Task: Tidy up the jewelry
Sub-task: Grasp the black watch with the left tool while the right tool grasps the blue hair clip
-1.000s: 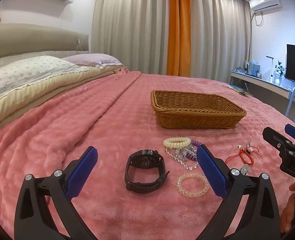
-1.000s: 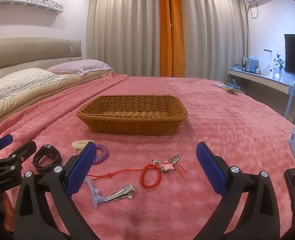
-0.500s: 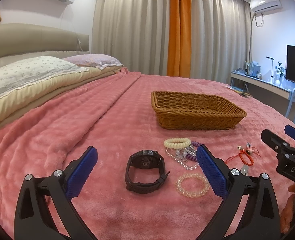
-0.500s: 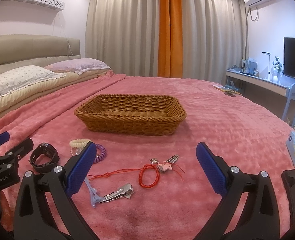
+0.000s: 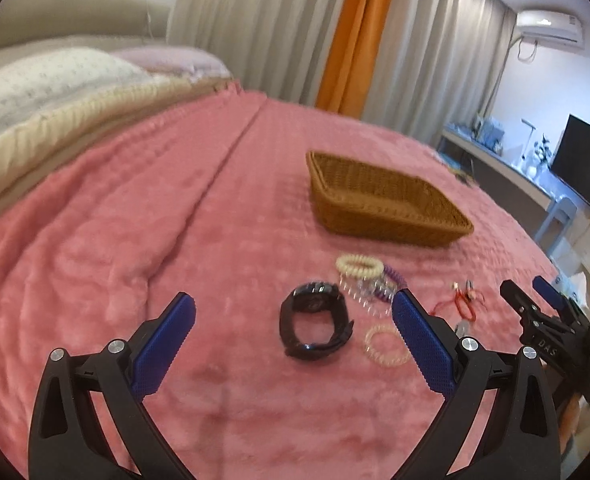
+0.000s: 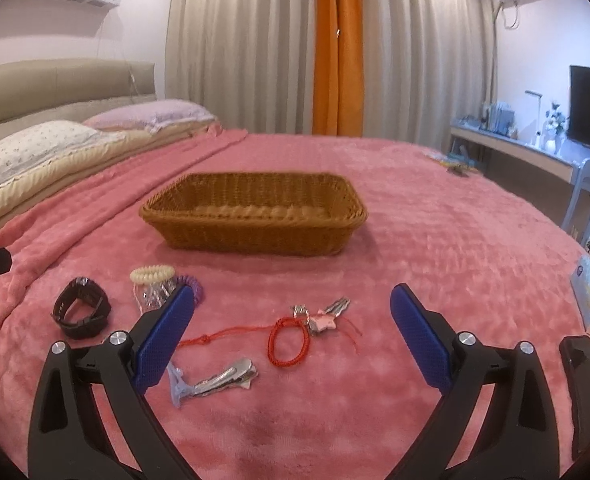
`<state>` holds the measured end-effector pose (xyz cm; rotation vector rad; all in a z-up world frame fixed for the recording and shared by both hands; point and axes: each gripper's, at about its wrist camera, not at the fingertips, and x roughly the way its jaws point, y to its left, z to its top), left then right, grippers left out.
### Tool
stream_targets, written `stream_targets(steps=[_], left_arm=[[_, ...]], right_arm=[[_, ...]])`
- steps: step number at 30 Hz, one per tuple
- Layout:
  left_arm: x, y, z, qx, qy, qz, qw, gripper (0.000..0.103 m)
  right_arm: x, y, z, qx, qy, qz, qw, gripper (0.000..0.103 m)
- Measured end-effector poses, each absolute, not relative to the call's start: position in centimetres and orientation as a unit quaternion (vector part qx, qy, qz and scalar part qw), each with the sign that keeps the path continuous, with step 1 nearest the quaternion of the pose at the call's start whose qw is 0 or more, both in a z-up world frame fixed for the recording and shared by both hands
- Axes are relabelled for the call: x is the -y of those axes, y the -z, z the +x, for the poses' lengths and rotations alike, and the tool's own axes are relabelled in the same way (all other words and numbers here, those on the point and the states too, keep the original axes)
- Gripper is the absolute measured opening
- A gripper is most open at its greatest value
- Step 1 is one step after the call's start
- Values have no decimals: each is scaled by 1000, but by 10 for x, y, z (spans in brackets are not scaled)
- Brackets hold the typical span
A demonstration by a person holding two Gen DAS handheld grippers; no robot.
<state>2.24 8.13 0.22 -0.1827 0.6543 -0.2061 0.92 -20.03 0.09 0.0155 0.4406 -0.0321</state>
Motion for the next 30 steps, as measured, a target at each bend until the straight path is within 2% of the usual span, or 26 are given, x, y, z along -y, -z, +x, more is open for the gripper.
stream_targets(steps=[4,6,7,10,13,15,21,26,30], left_arm=[[-85,7,40,-363,106,-93,921,86],[-84,15,49,-384,109,-100,911,76],[-83,19,52,-389,112,-102,909,69],[-77,29,60,-402,113,-102,903,64],[-71,39,67,-416,110,-94,898,47],[-70,43,69,-422,111,-92,895,40],[-74,54,75,-433,123,-109,886,34],[-71,59,80,-438,127,-112,883,33],[-68,59,80,-439,128,-103,883,33]], right_arm=[[200,3,8,-250,2,-6,968,87],[200,6,6,-266,-12,-7,964,82],[199,8,4,-276,-24,-3,961,78],[194,16,2,-310,-64,9,948,64],[184,24,7,-343,-100,16,934,52],[177,26,11,-354,-113,13,928,50],[147,33,27,-383,-139,-17,913,47],[133,39,43,-403,-139,-46,903,30],[131,46,52,-424,-136,-48,894,29]])
